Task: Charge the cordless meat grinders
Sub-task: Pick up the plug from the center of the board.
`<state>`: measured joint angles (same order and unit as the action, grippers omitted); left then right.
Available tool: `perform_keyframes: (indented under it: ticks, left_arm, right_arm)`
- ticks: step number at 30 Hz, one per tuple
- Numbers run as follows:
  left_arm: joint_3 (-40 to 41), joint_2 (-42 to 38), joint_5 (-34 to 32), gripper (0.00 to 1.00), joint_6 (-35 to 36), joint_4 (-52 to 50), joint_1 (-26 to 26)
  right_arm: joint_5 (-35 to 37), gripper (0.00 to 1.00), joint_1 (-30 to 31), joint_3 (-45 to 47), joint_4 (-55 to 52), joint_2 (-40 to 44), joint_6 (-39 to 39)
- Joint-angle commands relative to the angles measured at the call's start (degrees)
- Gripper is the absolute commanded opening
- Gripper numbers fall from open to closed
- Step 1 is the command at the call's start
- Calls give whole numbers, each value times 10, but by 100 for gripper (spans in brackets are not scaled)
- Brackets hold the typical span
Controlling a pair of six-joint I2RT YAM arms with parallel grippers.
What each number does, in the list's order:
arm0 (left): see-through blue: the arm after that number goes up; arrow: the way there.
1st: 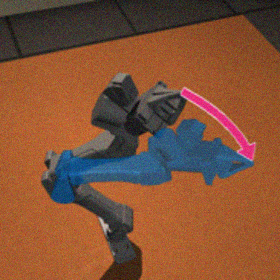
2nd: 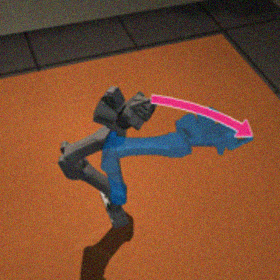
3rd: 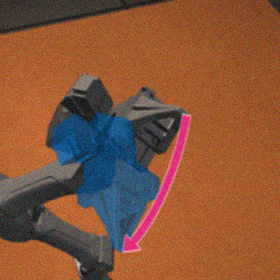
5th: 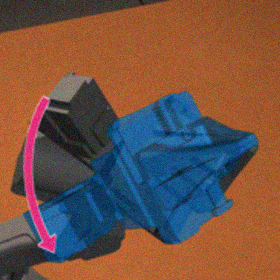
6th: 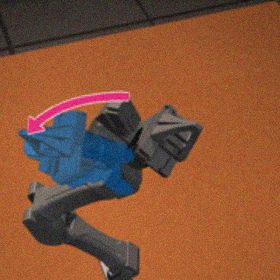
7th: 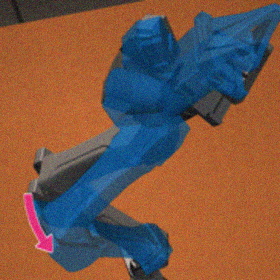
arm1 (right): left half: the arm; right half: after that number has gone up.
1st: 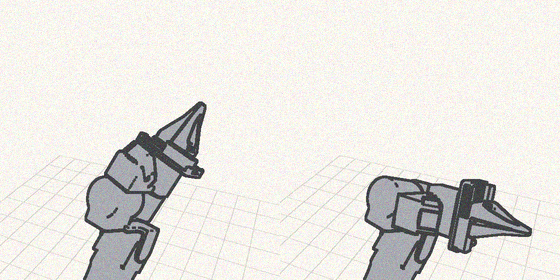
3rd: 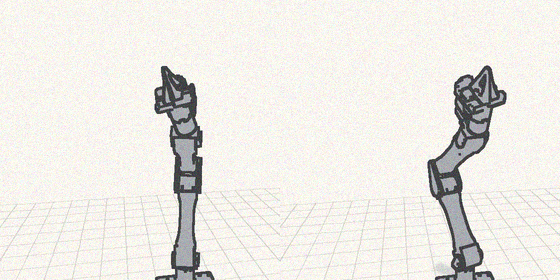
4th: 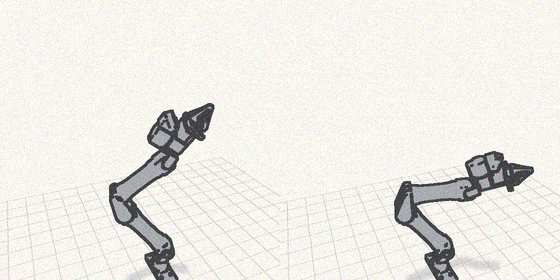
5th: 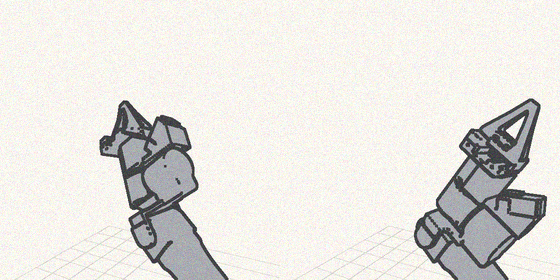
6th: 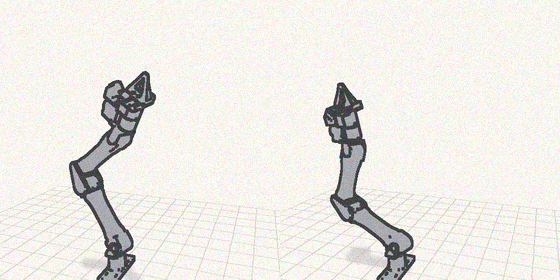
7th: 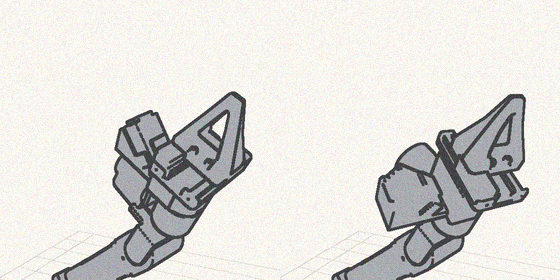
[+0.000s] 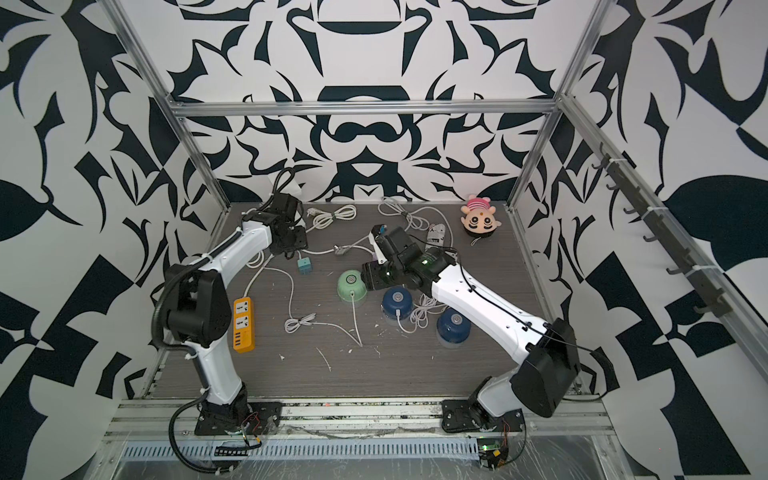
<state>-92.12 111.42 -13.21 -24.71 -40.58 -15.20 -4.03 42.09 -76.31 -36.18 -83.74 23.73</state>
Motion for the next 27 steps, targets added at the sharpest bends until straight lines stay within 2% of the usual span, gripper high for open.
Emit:
perform_keyframes:
  ticks: [1,11,19,21,24,27]
  left_arm:
    - [-33,49,27,67,-13,-51,3]
    - [-30,122,42,67,-14,-26,3]
    - [-6,126,50,50,-14,-10,2]
    - [2,120,51,43,-17,-7,1]
    - [15,100,47,34,-17,-6,-6]
    - [34,63,44,29,-16,-6,-18]
  right_arm:
    - [2,67,12,-26,7,5,-10]
    - [-5,68,16,-23,14,-2,-8]
    - [-8,68,16,-24,15,-5,-6]
    - [-9,68,16,-26,15,-5,-5]
    - [-9,67,16,-31,14,-5,-4]
    - [-11,67,16,-34,19,0,-5]
